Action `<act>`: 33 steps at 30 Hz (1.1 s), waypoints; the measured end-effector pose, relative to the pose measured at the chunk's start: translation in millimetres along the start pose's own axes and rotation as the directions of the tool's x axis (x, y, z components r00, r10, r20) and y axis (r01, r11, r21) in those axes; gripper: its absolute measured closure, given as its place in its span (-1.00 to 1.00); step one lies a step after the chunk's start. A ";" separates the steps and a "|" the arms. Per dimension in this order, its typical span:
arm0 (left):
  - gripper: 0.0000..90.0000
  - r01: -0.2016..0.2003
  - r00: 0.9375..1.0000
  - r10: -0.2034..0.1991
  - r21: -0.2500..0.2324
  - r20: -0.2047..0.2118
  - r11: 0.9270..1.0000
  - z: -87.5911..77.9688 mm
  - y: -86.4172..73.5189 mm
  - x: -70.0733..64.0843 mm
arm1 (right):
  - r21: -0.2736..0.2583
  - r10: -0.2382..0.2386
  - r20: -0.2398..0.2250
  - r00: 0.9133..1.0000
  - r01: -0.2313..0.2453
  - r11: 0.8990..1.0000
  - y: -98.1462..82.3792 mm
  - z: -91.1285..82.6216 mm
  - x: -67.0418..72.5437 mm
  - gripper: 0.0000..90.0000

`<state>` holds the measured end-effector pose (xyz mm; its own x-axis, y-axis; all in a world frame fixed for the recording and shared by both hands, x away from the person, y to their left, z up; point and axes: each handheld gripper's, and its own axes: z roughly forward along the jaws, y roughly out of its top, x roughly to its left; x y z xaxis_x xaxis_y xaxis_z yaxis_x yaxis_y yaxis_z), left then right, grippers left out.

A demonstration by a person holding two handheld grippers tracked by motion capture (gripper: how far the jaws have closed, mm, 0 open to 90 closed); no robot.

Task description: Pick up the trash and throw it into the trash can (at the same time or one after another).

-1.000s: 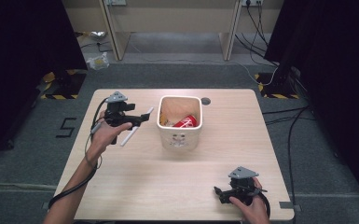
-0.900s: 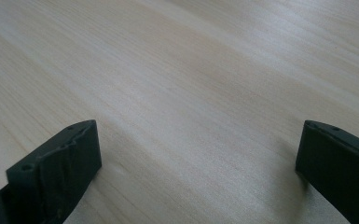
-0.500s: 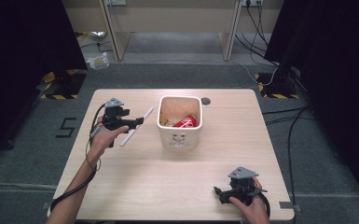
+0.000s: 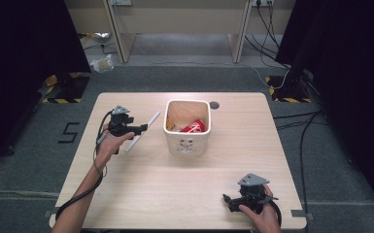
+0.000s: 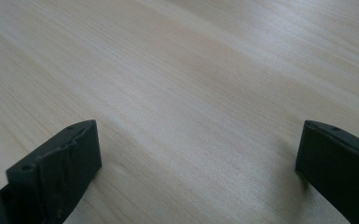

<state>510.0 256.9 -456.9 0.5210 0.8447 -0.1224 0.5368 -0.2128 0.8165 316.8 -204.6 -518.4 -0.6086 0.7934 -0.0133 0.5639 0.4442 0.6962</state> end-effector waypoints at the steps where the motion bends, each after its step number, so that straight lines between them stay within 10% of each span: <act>1: -0.50 -0.004 1.000 0.004 0.000 -0.008 1.000 1.9 -1.7 1.6 | 0.001 0.002 0.000 1.000 -0.002 1.000 0.0 -0.1 0.1 -0.99; 33: -0.36 0.013 0.998 -0.008 0.071 -0.067 0.997 34.3 -23.3 15.5 | 0.001 0.001 0.000 1.000 -0.001 1.000 0.0 -0.1 0.1 -0.99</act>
<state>528.3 258.1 -497.2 0.4711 0.8774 -0.0906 0.5888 -0.2364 0.7729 316.7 -204.5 -518.4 -0.6081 0.7938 -0.0124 0.5649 0.4437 0.6957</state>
